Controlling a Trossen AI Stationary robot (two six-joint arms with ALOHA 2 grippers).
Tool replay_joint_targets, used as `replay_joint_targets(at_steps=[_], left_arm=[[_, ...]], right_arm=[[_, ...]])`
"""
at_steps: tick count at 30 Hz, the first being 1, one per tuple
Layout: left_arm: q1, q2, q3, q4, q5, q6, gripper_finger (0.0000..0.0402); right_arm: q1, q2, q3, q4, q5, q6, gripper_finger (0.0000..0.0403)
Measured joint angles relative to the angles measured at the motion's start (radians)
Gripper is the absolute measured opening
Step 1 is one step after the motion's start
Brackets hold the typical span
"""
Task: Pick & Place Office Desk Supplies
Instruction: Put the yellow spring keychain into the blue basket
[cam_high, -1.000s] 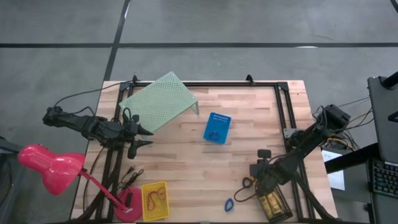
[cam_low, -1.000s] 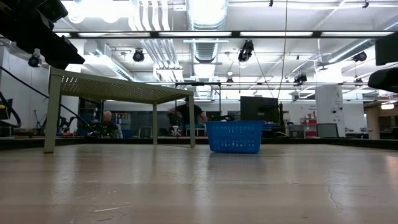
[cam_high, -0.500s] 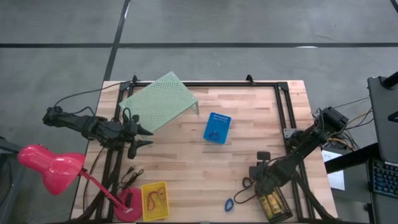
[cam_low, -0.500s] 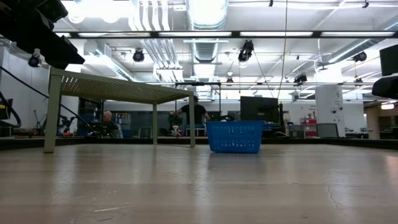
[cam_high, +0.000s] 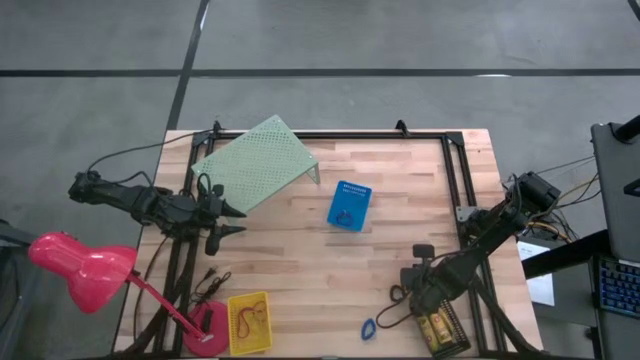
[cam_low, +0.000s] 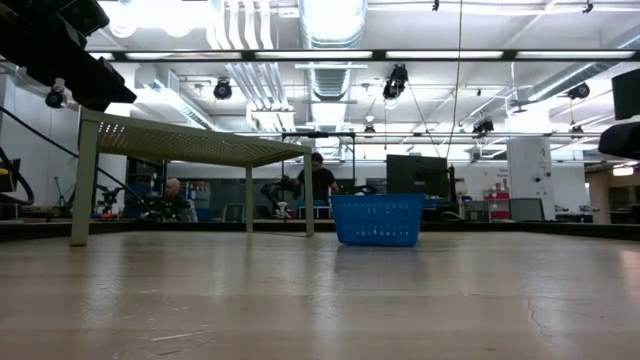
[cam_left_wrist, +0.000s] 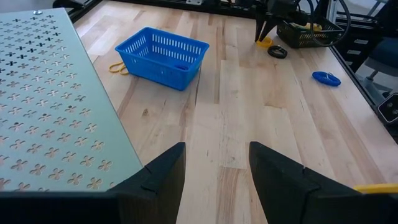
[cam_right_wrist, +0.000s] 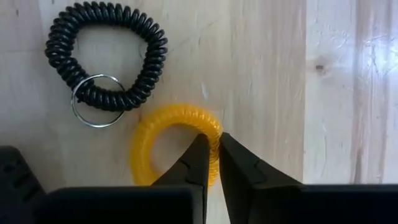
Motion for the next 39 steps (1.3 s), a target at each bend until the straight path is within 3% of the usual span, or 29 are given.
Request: replay_joint_targets(at_steps=[10,17,21,30,35,39], left_arm=[[0.0,0.0,0.0,0.0,0.0,0.0,0.0183],[0.0,0.0,0.0,0.0,0.0,0.0,0.0183],[0.0,0.0,0.0,0.0,0.0,0.0,0.0183],[0.0,0.0,0.0,0.0,0.0,0.0,0.0183],[0.0,0.0,0.0,0.0,0.0,0.0,0.0183],[0.0,0.0,0.0,0.0,0.0,0.0,0.0183]], right_arm=[[-0.001,-0.021,0.007,-0.015,0.018,0.01,0.0013],[-0.001,-0.154,0.041,-0.089,0.083,0.072,0.0013],[-0.001,-0.269,0.05,-0.088,0.218,0.113,0.0013],[-0.09,-0.46,0.055,-0.05,0.71,0.23,0.0013],[-0.213,-0.469,0.055,0.096,0.82,0.109,0.0013],[-0.344,-0.452,0.055,0.209,0.829,0.024,0.0013]])
